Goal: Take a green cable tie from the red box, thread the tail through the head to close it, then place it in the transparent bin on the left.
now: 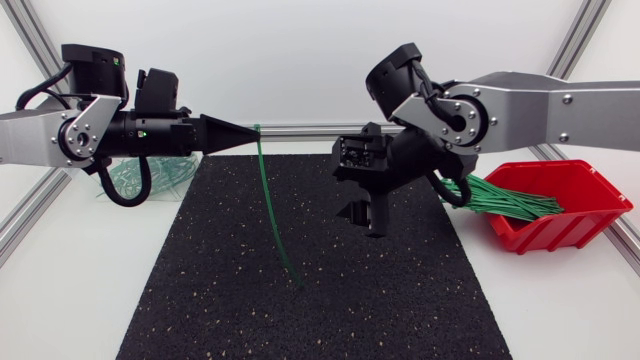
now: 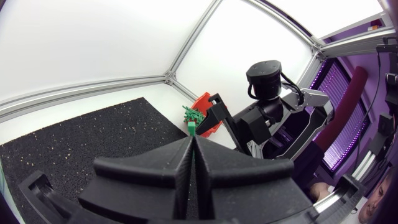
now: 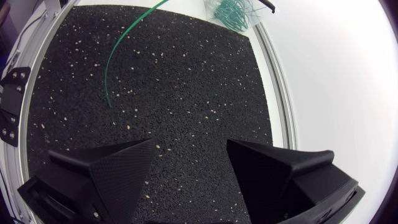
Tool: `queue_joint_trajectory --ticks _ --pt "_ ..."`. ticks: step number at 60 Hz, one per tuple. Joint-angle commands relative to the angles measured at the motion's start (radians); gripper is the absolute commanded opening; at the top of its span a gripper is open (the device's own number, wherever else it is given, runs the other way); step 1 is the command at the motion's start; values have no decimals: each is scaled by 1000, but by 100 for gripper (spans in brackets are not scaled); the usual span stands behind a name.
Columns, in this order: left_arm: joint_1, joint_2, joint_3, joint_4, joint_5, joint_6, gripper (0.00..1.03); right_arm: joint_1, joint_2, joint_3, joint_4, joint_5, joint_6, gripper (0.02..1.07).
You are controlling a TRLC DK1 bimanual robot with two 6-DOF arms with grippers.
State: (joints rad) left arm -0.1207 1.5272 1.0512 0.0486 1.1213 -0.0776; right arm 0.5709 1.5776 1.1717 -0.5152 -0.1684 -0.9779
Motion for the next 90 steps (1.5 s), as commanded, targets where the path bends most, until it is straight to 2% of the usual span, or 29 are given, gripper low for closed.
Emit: queue_joint_trajectory --ticks 1,10,15,18,24,31,46,58,73,90 --pt "13 33 40 -7 -6 15 4 26 15 -46 32 41 -31 102" --pt "16 65 49 -9 -44 58 4 69 50 -73 69 147 -22 102" --pt "19 82 58 -12 -58 64 4 84 41 -136 192 219 -25 102" --pt "21 83 59 -16 -64 65 4 86 27 -158 222 222 -38 102" --pt "12 51 82 -118 -66 73 4 86 10 -176 256 236 -44 102" --pt "-4 -58 69 -159 -69 36 4 96 1 -219 336 305 -71 102" --pt "-20 -157 92 -260 -86 -39 4 86 -25 -245 369 311 -114 102" --pt "-57 -180 82 -355 -124 -39 4 80 -105 -333 445 313 -193 102" --pt "-66 -107 67 -352 -143 -28 4 103 -165 -415 532 339 -309 102" --pt "-60 110 181 -351 -130 15 4 188 -151 -425 610 377 -364 102"
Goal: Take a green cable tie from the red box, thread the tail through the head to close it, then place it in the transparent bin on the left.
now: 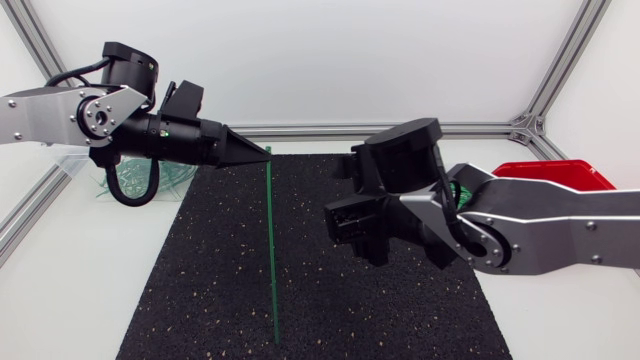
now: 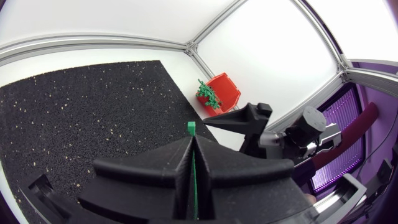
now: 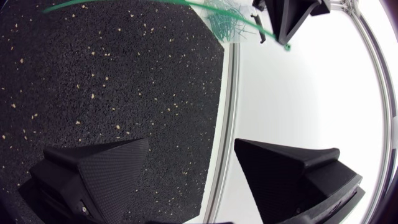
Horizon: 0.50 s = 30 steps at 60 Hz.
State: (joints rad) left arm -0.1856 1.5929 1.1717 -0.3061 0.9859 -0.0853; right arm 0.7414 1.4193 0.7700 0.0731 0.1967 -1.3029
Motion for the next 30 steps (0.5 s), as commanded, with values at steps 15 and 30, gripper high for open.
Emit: queue_joint_trajectory --ticks 15,30 --pt "9 111 114 -1 11 30 4 85 78 -78 208 40 -133 102" --pt "11 142 137 -30 17 58 4 136 145 -141 398 55 -299 102"
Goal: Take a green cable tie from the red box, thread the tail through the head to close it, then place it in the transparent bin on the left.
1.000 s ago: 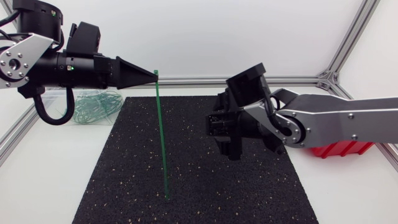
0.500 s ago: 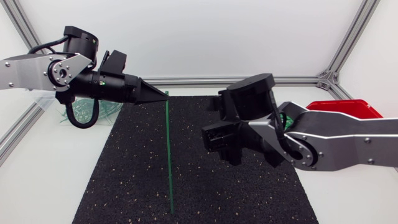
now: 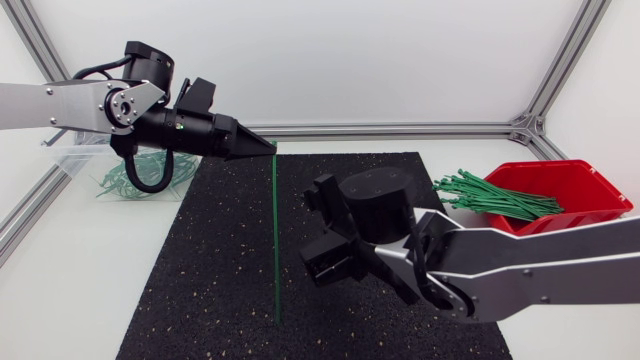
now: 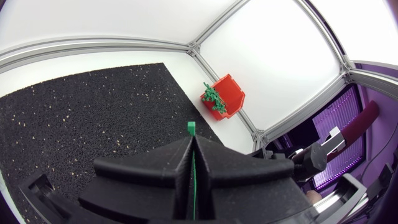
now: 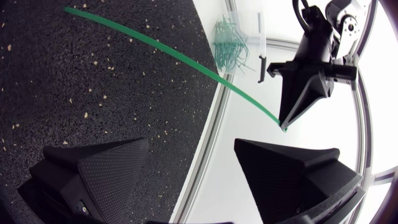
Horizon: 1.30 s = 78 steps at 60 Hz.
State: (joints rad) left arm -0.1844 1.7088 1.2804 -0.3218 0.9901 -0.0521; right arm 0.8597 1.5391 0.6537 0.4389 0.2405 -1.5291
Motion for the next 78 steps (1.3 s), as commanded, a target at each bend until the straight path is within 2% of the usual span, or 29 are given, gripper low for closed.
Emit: queue_joint_trajectory --ticks 1,41,46,57,64,78 --pt "10 26 28 -14 13 24 4 21 29 -25 37 10 -78 102" --pt "19 46 33 -39 16 66 4 9 148 -135 458 -159 -510 102" --pt "17 51 33 -39 16 69 4 15 170 -147 523 -152 -522 102" --pt "17 61 40 -39 15 69 4 39 161 -154 517 -69 -519 102" --pt "14 68 45 -40 16 67 4 58 147 -167 520 -92 -502 102" --pt "33 86 73 -40 15 80 4 94 90 -250 555 -221 -526 102"
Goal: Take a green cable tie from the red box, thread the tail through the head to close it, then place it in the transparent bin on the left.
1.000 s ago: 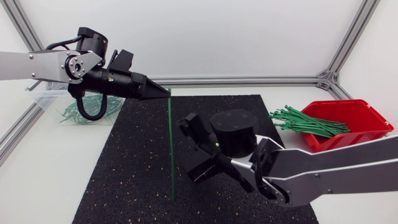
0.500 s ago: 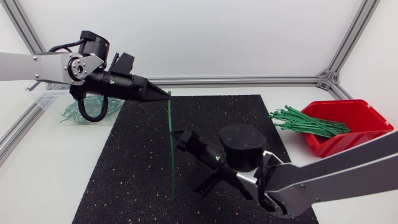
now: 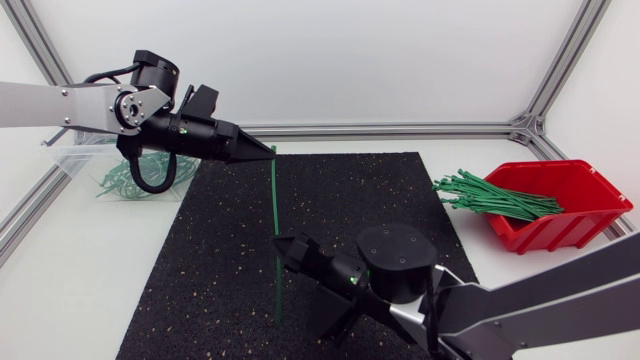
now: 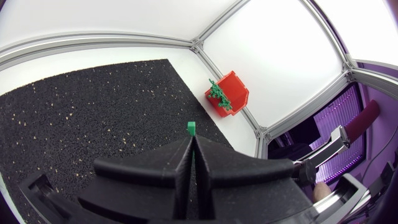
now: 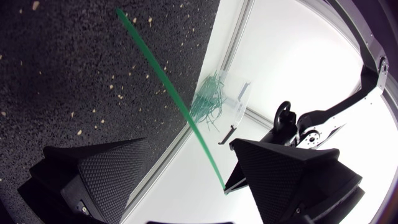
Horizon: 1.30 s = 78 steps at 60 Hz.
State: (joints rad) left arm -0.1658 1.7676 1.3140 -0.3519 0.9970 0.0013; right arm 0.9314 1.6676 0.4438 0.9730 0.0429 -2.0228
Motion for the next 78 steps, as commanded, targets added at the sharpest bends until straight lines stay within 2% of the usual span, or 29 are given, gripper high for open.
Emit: queue_joint_trajectory --ticks 1,11,27,37,62,78 --pt "14 29 39 -10 9 29 4 26 -40 -45 21 -23 -33 102" --pt "22 43 47 -10 9 34 4 55 -22 -79 35 -37 -28 102" --pt "12 43 39 -15 8 34 3 63 89 -30 39 -34 -30 102" --pt "14 43 37 -16 8 35 4 66 119 -13 39 -71 -40 99" --pt "11 41 39 -21 9 40 4 3 119 6 43 -296 -116 102" --pt "15 44 41 -21 9 42 4 -54 175 56 32 -368 -146 102"
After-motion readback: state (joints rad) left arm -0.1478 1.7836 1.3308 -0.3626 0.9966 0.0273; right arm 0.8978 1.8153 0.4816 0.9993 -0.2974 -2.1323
